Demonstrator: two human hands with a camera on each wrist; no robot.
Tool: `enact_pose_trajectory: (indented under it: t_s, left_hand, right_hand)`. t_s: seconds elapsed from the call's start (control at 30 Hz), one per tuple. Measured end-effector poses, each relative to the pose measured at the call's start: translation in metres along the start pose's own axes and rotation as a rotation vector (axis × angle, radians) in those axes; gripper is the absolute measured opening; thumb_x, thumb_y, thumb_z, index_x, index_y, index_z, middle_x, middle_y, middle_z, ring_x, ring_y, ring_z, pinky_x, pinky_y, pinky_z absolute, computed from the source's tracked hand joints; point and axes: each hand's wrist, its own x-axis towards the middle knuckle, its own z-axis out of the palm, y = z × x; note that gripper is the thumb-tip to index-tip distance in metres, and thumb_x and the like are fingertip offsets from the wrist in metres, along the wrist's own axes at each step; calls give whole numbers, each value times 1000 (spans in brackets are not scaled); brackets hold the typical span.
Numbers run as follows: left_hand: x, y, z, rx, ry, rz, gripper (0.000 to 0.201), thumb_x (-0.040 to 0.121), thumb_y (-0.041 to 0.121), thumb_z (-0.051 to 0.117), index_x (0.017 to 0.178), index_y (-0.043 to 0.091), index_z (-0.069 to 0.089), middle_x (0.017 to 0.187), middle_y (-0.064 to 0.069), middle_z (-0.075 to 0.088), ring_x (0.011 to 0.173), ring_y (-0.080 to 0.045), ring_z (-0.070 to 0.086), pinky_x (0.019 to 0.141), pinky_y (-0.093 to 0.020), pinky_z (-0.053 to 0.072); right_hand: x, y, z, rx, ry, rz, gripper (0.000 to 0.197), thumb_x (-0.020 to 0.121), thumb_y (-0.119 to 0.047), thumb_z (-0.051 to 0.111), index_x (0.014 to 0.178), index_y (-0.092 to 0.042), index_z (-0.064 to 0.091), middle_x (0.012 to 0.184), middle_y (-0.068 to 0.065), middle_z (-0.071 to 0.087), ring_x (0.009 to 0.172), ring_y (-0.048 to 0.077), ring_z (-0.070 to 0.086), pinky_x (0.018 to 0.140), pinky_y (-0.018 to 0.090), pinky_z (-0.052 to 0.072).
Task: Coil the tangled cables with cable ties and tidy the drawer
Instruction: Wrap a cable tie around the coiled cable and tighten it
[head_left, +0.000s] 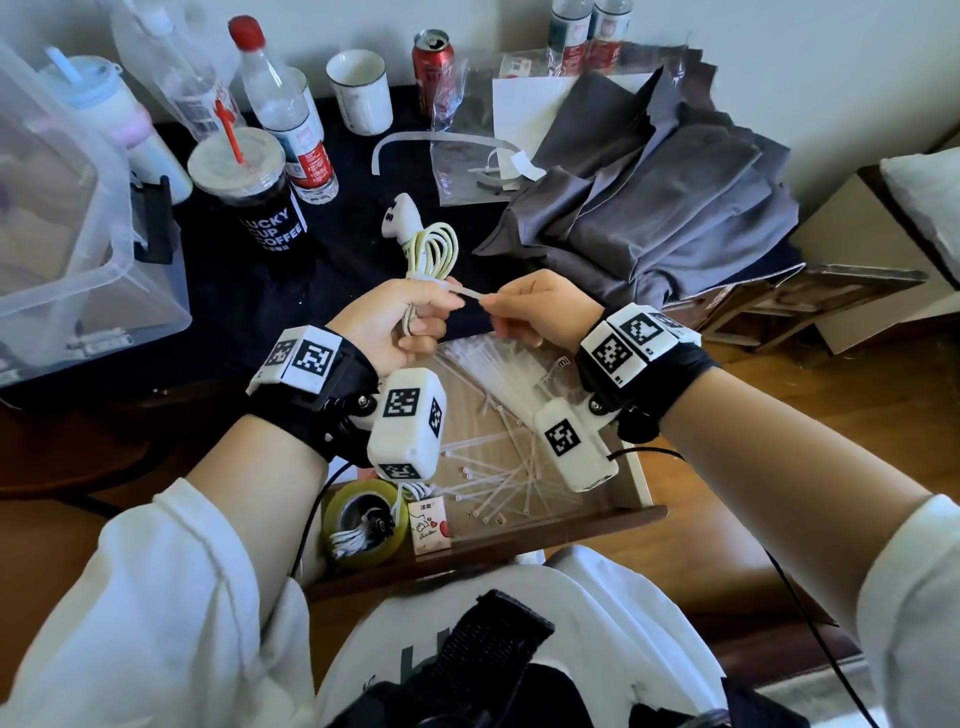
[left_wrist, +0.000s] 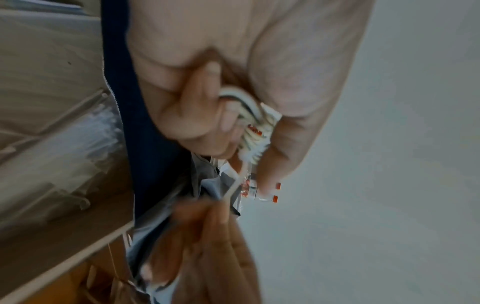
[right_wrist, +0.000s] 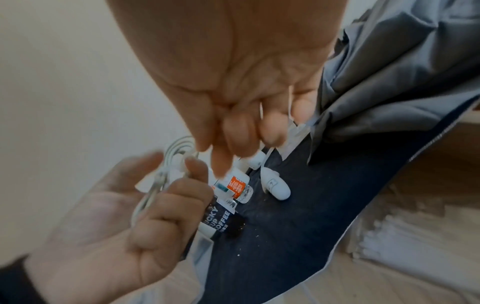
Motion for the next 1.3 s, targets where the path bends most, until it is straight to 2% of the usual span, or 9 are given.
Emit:
enact_pose_trajectory:
  t_s: [0.17, 0.4, 0.53, 0.6, 0.67, 0.8, 1.0, 1.13, 1.3]
  left_hand:
    - [6, -11, 9, 226, 148, 181, 26, 90, 27, 63, 73, 11, 50, 50, 5, 30, 34, -4, 23, 31, -13, 17]
    - [0, -9, 17, 163, 135, 184, 23, 90, 23, 60, 70, 12, 59, 50, 3, 53, 45, -9, 52, 41, -19, 34]
    - [-7, 1, 23, 51, 97, 159, 22, 91, 23, 58, 72, 11, 59, 50, 3, 53, 45, -6, 52, 43, -17, 39]
    - [-10, 3, 22, 71, 85, 197, 22, 91, 22, 58, 72, 10, 59, 50, 3, 53, 46, -6, 53, 45, -17, 41]
    - [-12, 3, 21, 111, 63, 229, 23, 91, 22, 57, 71, 10, 59, 50, 2, 54, 46, -7, 53, 45, -17, 42]
    - [-15, 0, 15, 108, 32, 204, 24, 90, 22, 56, 70, 9, 59, 52, 1, 57, 47, -8, 57, 47, -18, 48]
    - [-16, 2, 11, 68, -41, 168, 25, 75, 32, 58, 72, 8, 54, 52, 1, 58, 48, -10, 58, 50, -21, 52]
    - [-16, 1, 11, 92, -32, 157, 28, 92, 26, 50, 75, 4, 55, 51, 0, 59, 47, -10, 59, 49, -22, 53]
    - [-11, -3, 11, 111, 39, 145, 29, 94, 26, 52, 73, 6, 55, 51, 2, 59, 46, -9, 59, 50, -22, 53]
  right_hand:
    - [0, -13, 14, -192, 0, -1, 27, 93, -6, 45, 70, -17, 54, 62, -5, 52, 57, 8, 47, 60, 19, 37]
    - [-16, -28, 18, 268, 26, 75, 40, 92, -26, 54, 53, -18, 51, 37, -11, 39, 31, 3, 26, 36, 18, 17]
    - [-18, -32, 19, 397, 44, -44, 37, 92, -24, 55, 59, -11, 45, 53, 7, 43, 33, 4, 24, 34, 16, 15]
    - [-21, -33, 16, 444, 32, -66, 35, 93, -20, 54, 61, -6, 44, 50, 5, 41, 34, 4, 21, 36, 17, 13]
    - [-26, -34, 13, 454, 17, -79, 29, 93, -14, 52, 66, -3, 47, 38, -9, 41, 34, 2, 21, 38, 17, 13]
    - [-29, -30, 12, 422, 33, -72, 48, 89, -7, 57, 50, -12, 28, 37, -11, 27, 36, 4, 19, 38, 16, 15]
    - [-37, -38, 15, 446, -7, -131, 52, 86, 11, 51, 42, -14, 37, 30, -10, 37, 29, 1, 34, 36, 7, 27]
    - [-39, -40, 14, 442, -40, -132, 64, 86, 13, 50, 32, -20, 41, 29, -9, 38, 29, 0, 37, 37, 6, 29]
    - [-34, -34, 13, 418, -2, -89, 50, 87, 2, 55, 48, -15, 29, 31, -11, 34, 31, 3, 24, 36, 10, 20]
